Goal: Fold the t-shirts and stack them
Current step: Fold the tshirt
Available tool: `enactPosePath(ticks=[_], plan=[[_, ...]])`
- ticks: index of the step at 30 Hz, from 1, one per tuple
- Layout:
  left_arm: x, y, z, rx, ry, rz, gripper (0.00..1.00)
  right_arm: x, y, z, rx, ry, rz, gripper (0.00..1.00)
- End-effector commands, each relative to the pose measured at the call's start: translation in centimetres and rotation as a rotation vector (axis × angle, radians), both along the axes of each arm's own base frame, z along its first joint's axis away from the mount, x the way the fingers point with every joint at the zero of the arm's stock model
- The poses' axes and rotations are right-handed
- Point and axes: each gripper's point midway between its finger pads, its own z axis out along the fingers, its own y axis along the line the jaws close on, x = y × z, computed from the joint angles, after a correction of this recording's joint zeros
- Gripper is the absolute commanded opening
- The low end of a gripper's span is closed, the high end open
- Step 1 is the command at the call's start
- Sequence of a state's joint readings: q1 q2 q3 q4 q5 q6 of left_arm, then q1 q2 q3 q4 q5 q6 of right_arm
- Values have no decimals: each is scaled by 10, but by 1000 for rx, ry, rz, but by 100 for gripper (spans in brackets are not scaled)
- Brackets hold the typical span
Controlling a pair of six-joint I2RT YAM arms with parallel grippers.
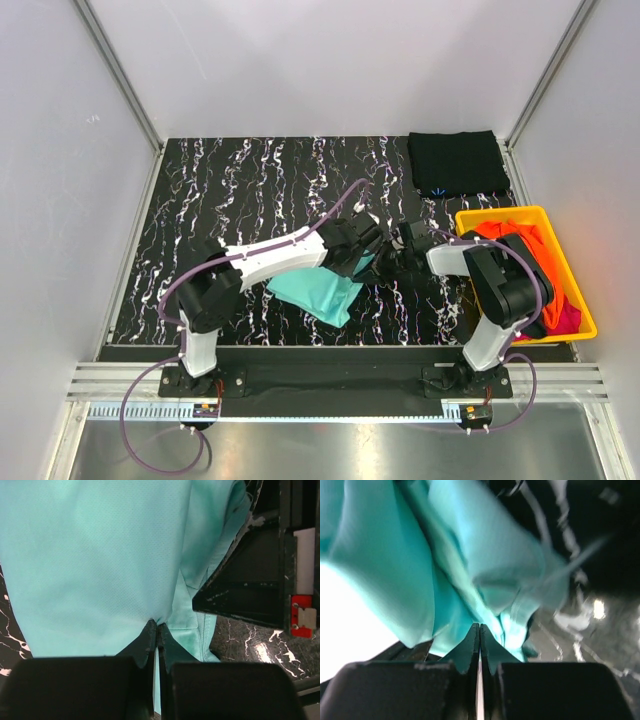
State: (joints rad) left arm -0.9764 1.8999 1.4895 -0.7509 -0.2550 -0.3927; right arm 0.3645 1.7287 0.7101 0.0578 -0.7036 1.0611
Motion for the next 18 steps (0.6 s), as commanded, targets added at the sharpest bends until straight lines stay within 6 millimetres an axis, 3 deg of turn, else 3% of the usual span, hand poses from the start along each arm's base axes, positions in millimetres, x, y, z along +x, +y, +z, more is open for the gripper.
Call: enactPosePath(ticks=[1, 10, 18], plan=[[-1, 0, 17, -65, 2, -4, 0, 23, 5, -3, -22, -50, -57, 3], [-6, -8, 24, -127, 54, -26, 0, 14, 2, -41, -158, -34, -54, 1], [-26, -14, 12, -169, 162, -17, 0, 14, -7, -46, -250, -51, -91, 1]])
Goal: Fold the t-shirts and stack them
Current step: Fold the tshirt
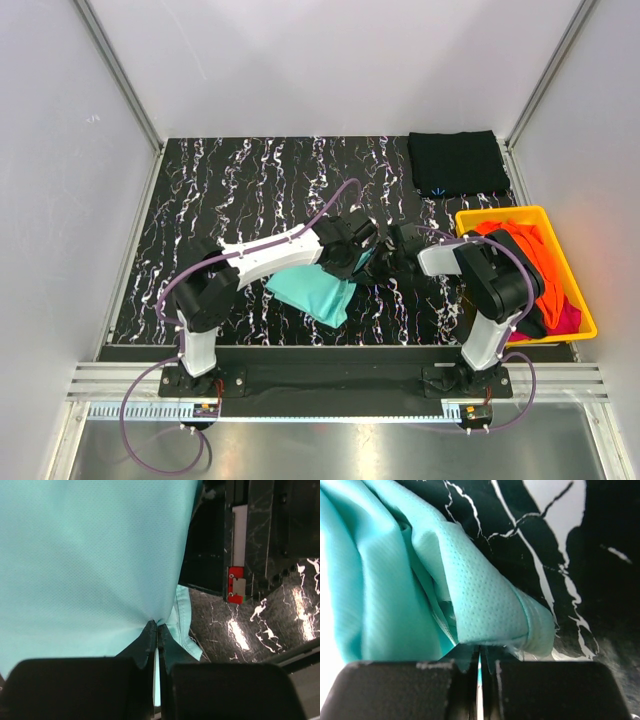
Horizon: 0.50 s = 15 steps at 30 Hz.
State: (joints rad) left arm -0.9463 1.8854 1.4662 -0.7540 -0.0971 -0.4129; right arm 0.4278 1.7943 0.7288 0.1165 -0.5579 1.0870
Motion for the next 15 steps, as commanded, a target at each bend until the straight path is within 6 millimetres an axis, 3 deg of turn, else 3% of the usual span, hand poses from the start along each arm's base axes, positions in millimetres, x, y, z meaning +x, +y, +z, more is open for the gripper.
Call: enactPosePath(ticks=[1, 8, 15], plan=[[-10, -11, 16, -94, 40, 7, 0, 2, -18, -21, -159, -9, -55, 0], [-17, -20, 22, -147, 84, 23, 0, -1, -24, -22, -186, -14, -62, 1], [-23, -21, 15, -155, 133, 61, 0, 4, -18, -12, -155, -35, -41, 1]])
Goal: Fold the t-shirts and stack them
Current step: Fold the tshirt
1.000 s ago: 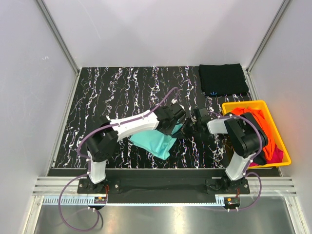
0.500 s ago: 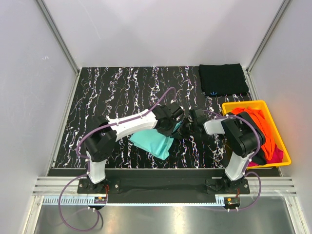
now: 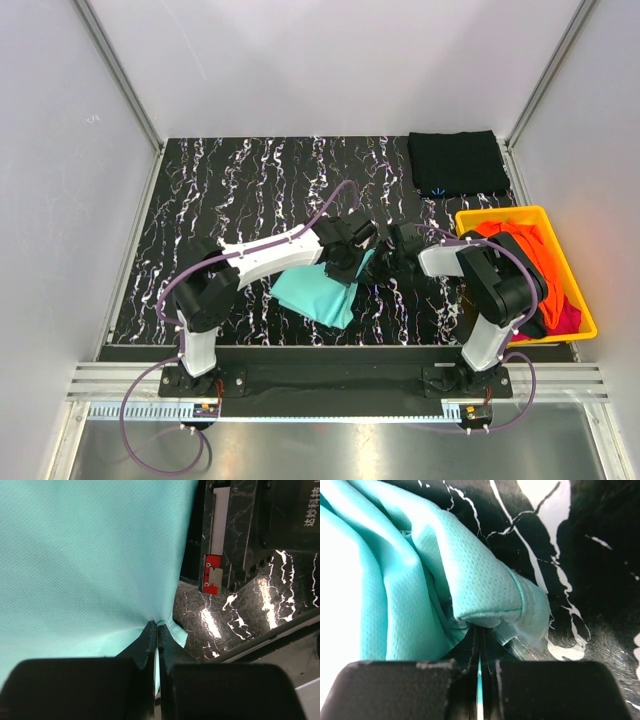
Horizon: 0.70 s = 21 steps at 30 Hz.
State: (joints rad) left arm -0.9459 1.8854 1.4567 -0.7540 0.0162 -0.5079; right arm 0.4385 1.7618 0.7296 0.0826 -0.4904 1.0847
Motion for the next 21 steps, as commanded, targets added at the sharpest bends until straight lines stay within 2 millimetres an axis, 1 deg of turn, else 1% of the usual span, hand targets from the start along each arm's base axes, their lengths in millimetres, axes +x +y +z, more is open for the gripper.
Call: enactPosePath(ticks=[1, 3, 5, 6, 7, 8, 9, 10, 12, 13, 14, 15, 17, 18, 19, 20, 21], plan=[[-4, -9, 16, -77, 17, 23, 0, 0, -12, -12, -99, -14, -6, 1], [0, -8, 16, -77, 11, 36, 0, -1, -11, -8, -82, -16, -2, 1], [6, -5, 19, -80, 2, 54, 0, -3, -10, 2, -64, -34, 1, 1], [8, -2, 19, -76, -3, 63, 0, -6, -12, 4, -61, -34, 0, 2], [11, -1, 20, -77, -7, 69, 0, -5, -12, 15, -49, -62, -6, 2], [14, 2, 22, -79, -11, 80, 0, -6, -13, 19, -48, -73, -9, 3], [16, 3, 22, -83, -8, 82, 0, -10, -15, 20, -51, -73, -10, 7], [17, 4, 23, -85, -8, 83, 0, -8, -14, 31, -37, -109, -7, 8], [20, 5, 23, -93, -1, 85, 0, -15, -19, 35, -53, -104, 2, 9], [22, 6, 22, -92, 0, 88, 0, -15, -18, 45, -40, -139, 15, 10], [21, 5, 23, -96, 4, 82, 0, -18, -18, 47, -32, -148, 30, 17], [21, 5, 23, -99, 7, 81, 0, -19, -16, 49, -26, -168, 64, 20], [22, 5, 25, -107, 4, 83, 0, -26, -10, 49, 8, -157, 124, 19], [22, 3, 26, -111, 5, 80, 0, -27, -8, 48, 18, -159, 141, 17], [22, 4, 25, -110, 6, 79, 0, -29, -6, 45, 32, -141, 147, 10], [22, 2, 27, -117, 8, 77, 0, -30, -6, 43, 38, -132, 146, 7], [22, 2, 27, -117, 10, 76, 0, -25, -2, 46, 61, -164, 137, 5]])
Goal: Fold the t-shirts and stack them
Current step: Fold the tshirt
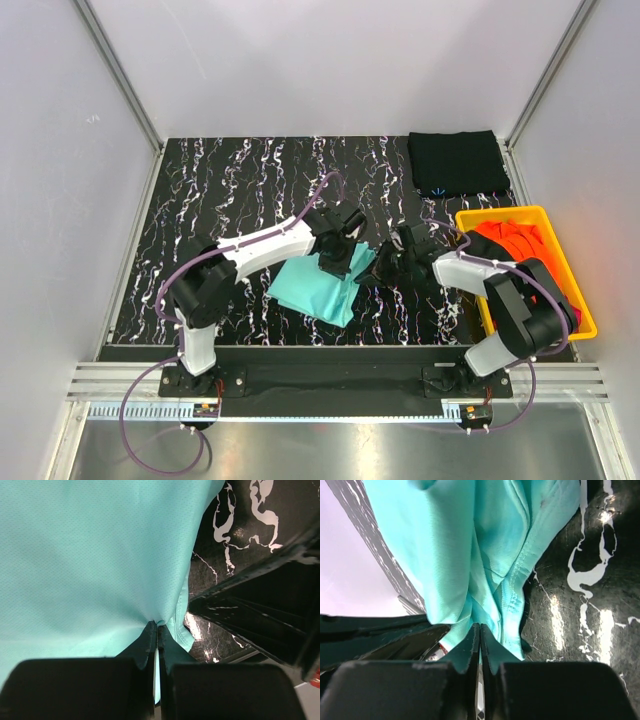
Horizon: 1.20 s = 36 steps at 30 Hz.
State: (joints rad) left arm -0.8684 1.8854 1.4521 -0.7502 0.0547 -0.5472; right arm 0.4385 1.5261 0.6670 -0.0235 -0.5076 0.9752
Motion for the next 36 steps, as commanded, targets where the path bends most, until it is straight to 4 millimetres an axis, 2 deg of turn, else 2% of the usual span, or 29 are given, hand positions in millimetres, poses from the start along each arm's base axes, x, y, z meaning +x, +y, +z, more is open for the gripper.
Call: enactPosePath(ticks=[1, 3, 6, 13, 17, 20, 24, 30, 36], plan=[[2, -11, 27, -89, -35, -20, 0, 0, 10, 3, 61, -36, 51, 3], [3, -12, 29, -93, -36, -18, 0, 5, 16, 10, 102, -65, 60, 1], [3, -12, 29, -95, -34, -20, 0, 10, 21, 10, 119, -54, 66, 1], [6, -12, 30, -106, -29, -14, 0, 17, 30, -13, 152, 1, 52, 0], [4, -13, 31, -114, -20, -20, 0, 20, 27, -27, 112, 12, 27, 0], [4, -15, 32, -121, -17, -23, 0, 12, 15, -41, -1, 46, 20, 0], [3, -20, 32, -134, 2, -22, 0, 8, 7, -49, -57, 33, 1, 0], [5, -29, 27, -140, 23, -24, 0, 2, 7, -59, -76, 57, 4, 0], [4, -32, 20, -132, 34, -27, 0, 1, 15, -59, -29, 81, -2, 0]])
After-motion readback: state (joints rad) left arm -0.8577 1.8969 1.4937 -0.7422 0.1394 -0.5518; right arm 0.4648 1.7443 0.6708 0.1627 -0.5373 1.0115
